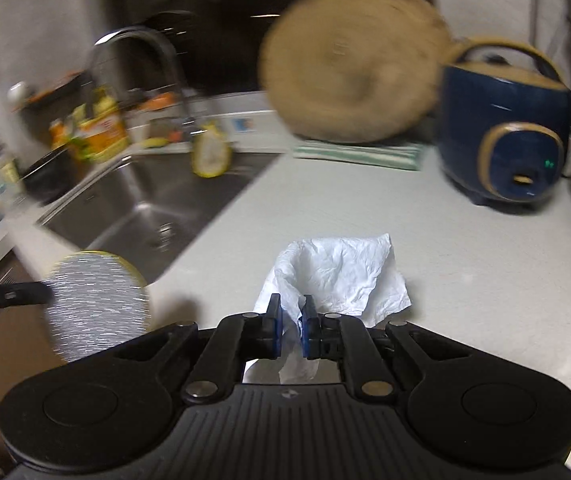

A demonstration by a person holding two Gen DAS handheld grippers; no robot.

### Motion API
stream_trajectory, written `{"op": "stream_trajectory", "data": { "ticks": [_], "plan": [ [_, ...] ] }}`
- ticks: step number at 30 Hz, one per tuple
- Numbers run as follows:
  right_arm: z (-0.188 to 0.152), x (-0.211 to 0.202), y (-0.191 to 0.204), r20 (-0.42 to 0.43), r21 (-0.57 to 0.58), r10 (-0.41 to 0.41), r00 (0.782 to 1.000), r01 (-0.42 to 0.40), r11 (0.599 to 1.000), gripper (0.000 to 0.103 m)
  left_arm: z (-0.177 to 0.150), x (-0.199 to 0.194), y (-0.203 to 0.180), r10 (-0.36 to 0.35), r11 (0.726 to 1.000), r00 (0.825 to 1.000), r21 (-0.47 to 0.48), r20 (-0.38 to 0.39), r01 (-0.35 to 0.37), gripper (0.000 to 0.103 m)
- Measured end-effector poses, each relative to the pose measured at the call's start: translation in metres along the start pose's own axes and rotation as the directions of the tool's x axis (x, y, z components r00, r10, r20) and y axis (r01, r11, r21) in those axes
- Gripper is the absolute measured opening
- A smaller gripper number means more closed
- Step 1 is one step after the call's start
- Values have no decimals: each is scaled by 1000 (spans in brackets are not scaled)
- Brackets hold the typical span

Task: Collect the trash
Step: 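Close the right gripper on the white tissue and lift it, then carry the tissue and scrubber pad with both grippers over the bin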

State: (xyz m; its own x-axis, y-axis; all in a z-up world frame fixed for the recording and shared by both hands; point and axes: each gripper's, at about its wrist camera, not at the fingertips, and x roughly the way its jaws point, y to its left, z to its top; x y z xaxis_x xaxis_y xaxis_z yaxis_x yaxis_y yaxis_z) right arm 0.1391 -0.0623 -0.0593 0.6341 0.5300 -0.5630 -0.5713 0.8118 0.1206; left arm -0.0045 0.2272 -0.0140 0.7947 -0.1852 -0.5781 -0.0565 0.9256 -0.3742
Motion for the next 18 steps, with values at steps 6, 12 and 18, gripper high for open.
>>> {"op": "stream_trajectory", "data": {
  "ticks": [6, 12, 18],
  "plan": [
    [-66, -6, 61, -80, -47, -30, 996, 26, 999, 9, -58, 11, 26, -79, 993, 973, 68, -218, 96, 11],
    [-150, 23, 82, -292, -26, -97, 952, 94, 995, 9, -154, 83, 64, -91, 996, 878, -53, -469, 75, 11],
    [-206, 73, 84, -447, -19, -72, 891, 71, 997, 9, -266, 185, 114, -82, 957, 788, -269, -610, -110, 11]
  ]
}}
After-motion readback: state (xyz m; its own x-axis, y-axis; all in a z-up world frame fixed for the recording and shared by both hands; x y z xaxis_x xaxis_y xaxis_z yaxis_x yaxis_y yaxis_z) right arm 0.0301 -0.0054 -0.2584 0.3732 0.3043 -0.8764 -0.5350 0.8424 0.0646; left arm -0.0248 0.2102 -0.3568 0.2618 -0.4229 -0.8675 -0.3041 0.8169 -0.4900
